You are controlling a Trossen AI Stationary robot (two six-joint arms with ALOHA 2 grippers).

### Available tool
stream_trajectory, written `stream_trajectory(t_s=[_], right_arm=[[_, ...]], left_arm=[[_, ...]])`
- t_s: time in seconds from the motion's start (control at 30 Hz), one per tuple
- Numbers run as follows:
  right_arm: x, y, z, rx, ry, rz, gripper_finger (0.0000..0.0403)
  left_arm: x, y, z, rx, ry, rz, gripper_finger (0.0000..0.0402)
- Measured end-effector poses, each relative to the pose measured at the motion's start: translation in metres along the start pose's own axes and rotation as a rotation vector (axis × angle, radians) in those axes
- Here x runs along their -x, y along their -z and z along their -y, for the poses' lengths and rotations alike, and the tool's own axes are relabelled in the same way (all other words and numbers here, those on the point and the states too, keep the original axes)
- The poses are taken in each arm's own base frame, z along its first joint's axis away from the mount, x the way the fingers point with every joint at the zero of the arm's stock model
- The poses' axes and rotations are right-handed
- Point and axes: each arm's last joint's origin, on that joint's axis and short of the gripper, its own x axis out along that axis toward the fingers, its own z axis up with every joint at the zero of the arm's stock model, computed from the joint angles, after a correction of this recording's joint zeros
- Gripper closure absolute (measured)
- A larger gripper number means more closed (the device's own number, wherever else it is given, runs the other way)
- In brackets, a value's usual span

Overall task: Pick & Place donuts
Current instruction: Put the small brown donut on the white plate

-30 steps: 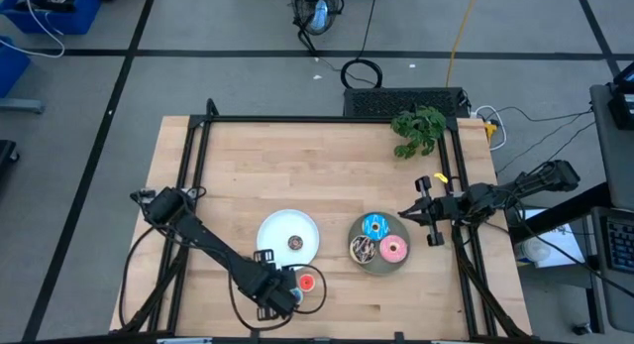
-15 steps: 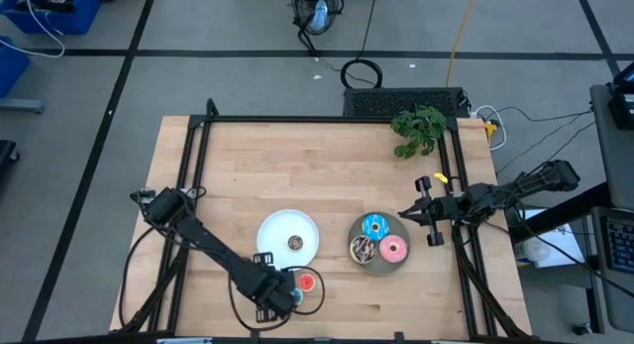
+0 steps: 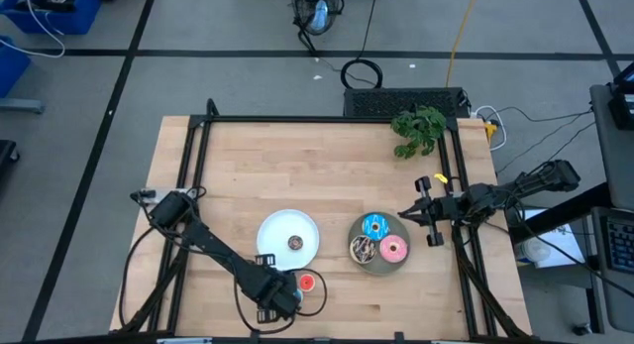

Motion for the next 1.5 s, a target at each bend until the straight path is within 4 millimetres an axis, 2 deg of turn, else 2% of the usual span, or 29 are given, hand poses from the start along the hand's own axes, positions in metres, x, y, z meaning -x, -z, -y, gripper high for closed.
stream_trajectory(t_s=[0.1,0.3,0.33,0.5,0.63,0.7,0.83,0.97,1.1,1.27,1.5], right_arm=[[0.000,0.000,0.000,0.002,0.000,0.000,0.0403],[0.000,0.000,0.000,0.003,0.000,0.000,0.0403],[0.000,0.000,0.000,0.003,0.000,0.000,0.0403],[0.000,0.000,0.000,0.004,0.000,0.000,0.0403],[0.000,0.000,0.000,0.003,0.000,0.000,0.0403],[0.000,0.000,0.000,0.003,0.000,0.000,0.0403],[0.000,0.000,0.000,0.004,0.000,0.000,0.0403],[0.000,0.000,0.000,0.004,0.000,0.000,0.0403],[0.000,0.000,0.000,0.004,0.000,-0.001,0.0403],[0.000,0.000,0.000,0.004,-0.001,-0.002,0.0403],[0.000,0.000,0.000,0.004,0.000,-0.002,0.0403]], left_arm=[[0.003,-0.002,0.001,-0.011,0.025,-0.019,0.0245],[0.013,-0.005,0.008,-0.117,0.099,-0.056,0.0376],[0.015,-0.006,0.009,-0.132,0.103,-0.058,0.0386],[0.034,-0.009,0.009,-0.154,0.076,-0.076,0.0376],[0.057,-0.007,0.009,-0.195,0.005,-0.102,0.0392],[0.075,-0.006,0.012,-0.225,-0.005,-0.069,0.0392],[0.126,-0.001,0.012,-0.238,-0.005,0.081,0.0384],[0.171,0.019,0.000,-0.206,-0.059,0.170,0.0394],[0.206,0.045,-0.023,-0.119,-0.100,0.231,0.0385],[0.230,0.063,-0.046,-0.029,-0.119,0.317,0.0395],[0.233,0.068,-0.052,-0.012,-0.169,0.354,0.0385]])
